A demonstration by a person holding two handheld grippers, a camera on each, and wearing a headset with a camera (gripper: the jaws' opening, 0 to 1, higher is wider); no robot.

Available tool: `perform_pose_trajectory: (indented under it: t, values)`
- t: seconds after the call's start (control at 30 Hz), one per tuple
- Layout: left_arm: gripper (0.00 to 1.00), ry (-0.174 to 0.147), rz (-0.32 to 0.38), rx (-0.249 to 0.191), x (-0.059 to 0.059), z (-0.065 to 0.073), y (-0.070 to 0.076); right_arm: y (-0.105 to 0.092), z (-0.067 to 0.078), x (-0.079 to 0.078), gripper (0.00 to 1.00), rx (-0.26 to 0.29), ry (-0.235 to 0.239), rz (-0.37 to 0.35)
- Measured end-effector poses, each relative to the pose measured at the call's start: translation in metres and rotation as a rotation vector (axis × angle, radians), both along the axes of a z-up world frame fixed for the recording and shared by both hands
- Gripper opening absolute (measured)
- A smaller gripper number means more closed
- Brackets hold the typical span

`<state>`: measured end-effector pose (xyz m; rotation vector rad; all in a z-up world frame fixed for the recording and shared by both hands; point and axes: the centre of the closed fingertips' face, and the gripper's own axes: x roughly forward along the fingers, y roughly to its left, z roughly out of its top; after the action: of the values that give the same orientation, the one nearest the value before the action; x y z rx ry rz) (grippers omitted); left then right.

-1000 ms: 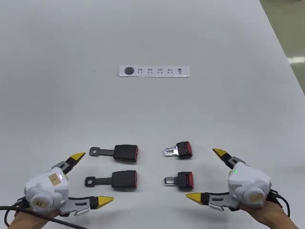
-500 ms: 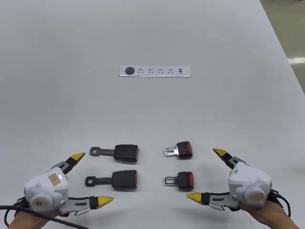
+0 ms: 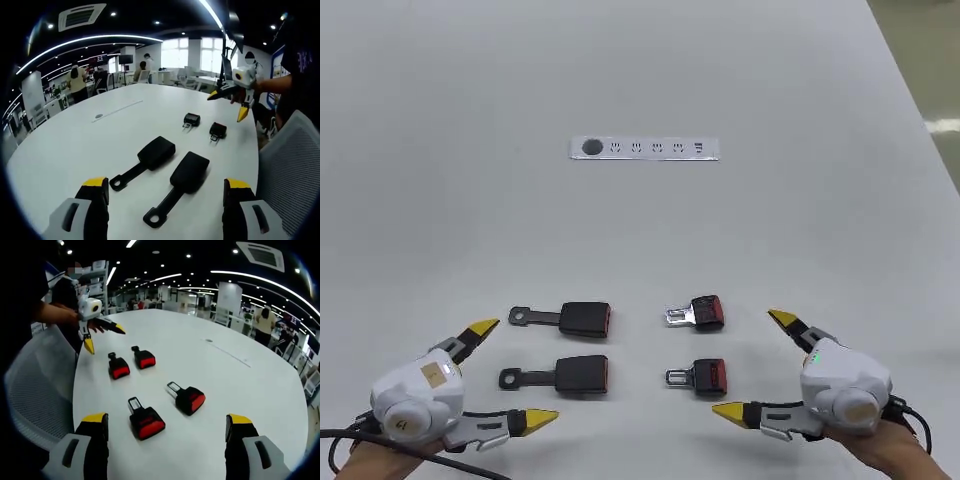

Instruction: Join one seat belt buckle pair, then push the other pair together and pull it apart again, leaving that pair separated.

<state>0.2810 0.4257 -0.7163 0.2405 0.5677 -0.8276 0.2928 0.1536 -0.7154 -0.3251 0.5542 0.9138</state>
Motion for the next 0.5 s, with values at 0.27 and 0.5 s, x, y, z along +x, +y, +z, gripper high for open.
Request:
perform_pose_trajectory:
  t: [0.27, 0.5]
  values:
    - [0.96, -0.001, 0.006, 0.002, 0.0012, 0.0027, 0.001, -0.0001, 0.0004, 0.0012, 0.99, 0.001, -0.002, 0.0]
    - [0.94, 0.002, -0.015, 0.03, 0.0035, 0.0025, 0.0017, -0.001, -0.0008, 0.0003, 0.99, -0.007, 0.005, 0.01]
